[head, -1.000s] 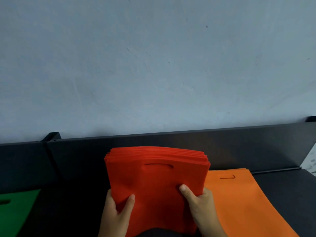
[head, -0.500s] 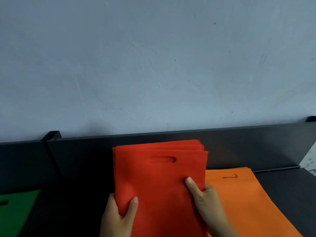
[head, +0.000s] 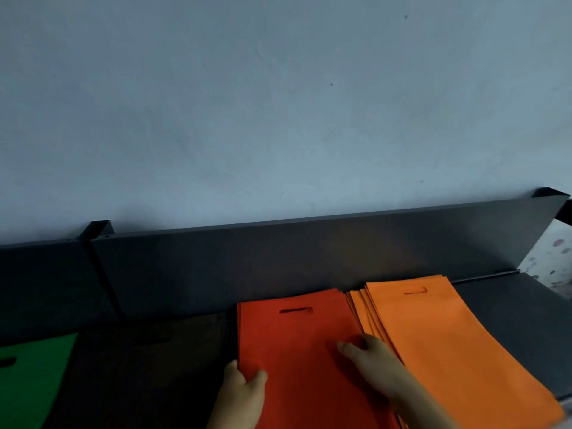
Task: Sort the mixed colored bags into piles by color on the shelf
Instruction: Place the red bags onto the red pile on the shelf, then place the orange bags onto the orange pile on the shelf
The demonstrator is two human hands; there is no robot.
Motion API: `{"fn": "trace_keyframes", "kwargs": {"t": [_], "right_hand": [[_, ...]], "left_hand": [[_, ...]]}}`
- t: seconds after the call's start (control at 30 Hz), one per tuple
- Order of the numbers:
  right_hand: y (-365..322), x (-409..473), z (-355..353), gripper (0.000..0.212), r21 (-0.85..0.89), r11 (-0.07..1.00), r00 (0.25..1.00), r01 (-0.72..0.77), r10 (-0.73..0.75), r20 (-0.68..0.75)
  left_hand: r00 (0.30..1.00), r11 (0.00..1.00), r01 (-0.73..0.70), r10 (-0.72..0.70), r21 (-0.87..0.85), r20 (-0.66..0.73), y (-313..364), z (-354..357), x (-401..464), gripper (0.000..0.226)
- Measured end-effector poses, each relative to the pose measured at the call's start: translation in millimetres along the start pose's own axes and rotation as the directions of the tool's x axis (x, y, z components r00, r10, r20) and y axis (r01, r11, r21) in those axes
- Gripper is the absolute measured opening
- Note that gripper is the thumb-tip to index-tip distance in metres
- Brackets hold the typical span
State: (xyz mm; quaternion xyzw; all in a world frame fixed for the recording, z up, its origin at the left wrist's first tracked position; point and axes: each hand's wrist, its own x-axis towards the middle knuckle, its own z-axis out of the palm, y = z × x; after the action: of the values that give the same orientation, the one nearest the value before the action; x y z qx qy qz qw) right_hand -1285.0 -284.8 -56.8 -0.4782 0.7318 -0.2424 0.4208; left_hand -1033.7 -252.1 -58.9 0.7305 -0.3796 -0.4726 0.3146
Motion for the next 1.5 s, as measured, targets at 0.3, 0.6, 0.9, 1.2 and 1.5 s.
{"fn": "trace_keyframes", "kwargs": {"t": [0.3,0.6,0.9,1.2,1.5], "right_hand": [[-6.1,6.9,14.9,0.028,-0.078,0.996,0.999,0.038,-0.04,-0.032],[-9.9,18.6,-25.8,0.039,-0.07,0.981,0.975,0.178,-0.167,0.148],[39.6,71.3,-176.0,0.064,-0.122,0.948,0.955,0.293,-0.283,0.093],[124.3,131.2,-285.8,0.038,-0.168,0.982,0.996,0.088,-0.09,-0.006],[139.2,135.5,-287.0,0.04,-0.089,0.996,0.999,0.024,-0.02,0.045]], "left_hand": [[0.996,0.984,-0.009,0.025,0.176,-0.091,-20.8,15.8,22.5,0.079],[0.936,0.864,0.105,0.081,0.493,-0.342,15.3,39.0,1.3,0.07],[0.849,0.77,0.017,0.326,0.638,-0.416,73.0,155.5,-41.4,0.074],[0.997,0.99,-0.058,0.063,0.128,-0.033,92.2,252.5,-43.5,0.052],[0.994,0.964,-0.1,0.089,0.248,0.058,107.2,276.1,-43.1,0.062]]}}
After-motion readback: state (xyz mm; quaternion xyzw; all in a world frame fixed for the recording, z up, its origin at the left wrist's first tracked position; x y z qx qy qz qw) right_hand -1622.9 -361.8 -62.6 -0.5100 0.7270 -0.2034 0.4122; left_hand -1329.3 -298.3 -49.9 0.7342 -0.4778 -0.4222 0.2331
